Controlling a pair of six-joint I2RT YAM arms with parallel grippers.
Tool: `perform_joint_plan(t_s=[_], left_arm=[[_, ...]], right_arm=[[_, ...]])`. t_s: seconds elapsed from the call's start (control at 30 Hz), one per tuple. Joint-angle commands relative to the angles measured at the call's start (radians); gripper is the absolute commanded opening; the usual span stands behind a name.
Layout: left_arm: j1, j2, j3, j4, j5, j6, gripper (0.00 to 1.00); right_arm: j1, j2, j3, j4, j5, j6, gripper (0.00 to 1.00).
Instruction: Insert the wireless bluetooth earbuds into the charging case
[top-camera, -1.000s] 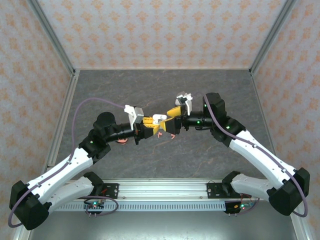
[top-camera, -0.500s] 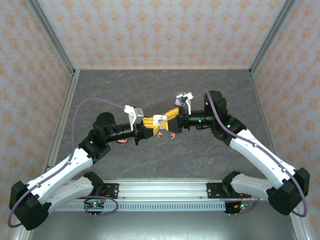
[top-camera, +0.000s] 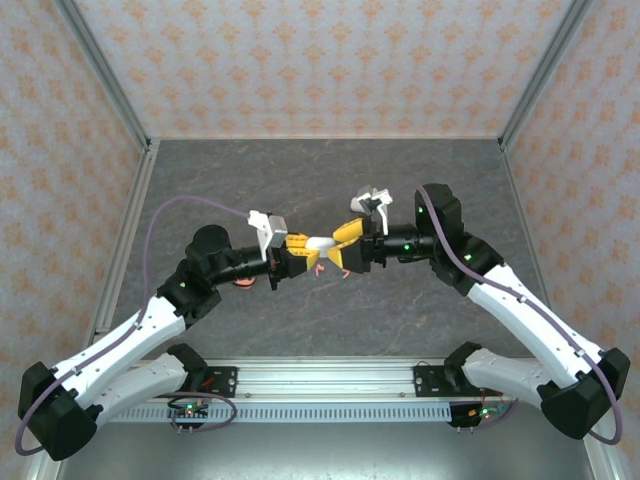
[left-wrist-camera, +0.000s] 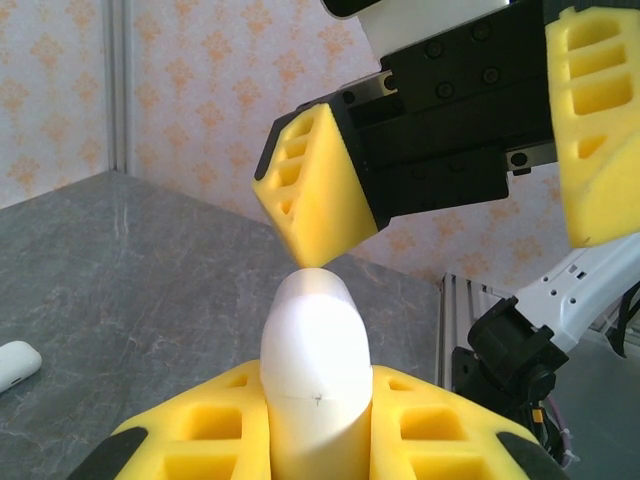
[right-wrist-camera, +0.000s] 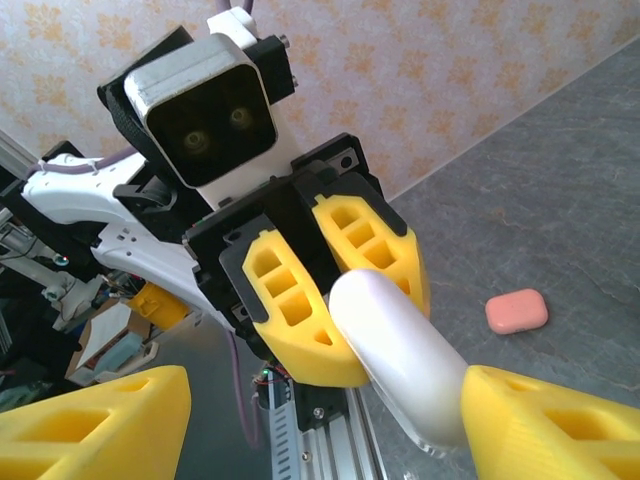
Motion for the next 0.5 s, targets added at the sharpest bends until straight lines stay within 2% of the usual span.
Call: perform_joint_plan(t_s=[0.0, 0.3, 0.47], left_arm=[[0.000, -0.004, 0.017, 0.022, -0.022, 0.011, 0.00], [0.000, 0.041, 0.018, 0.006, -0.101, 0.008, 0.00], [0.000, 0.163, 0.073, -0.044, -0.186, -0.008, 0.00]], right_arm=[[0.004, -0.030, 0.033, -0.102, 0.065, -0.076, 0.73], [0.003, -0.118, -0.010, -0.191, 0.507, -0.085, 0.78], [0.003, -0.140, -0.074, -0.207, 0.780, -0.009, 0.84]])
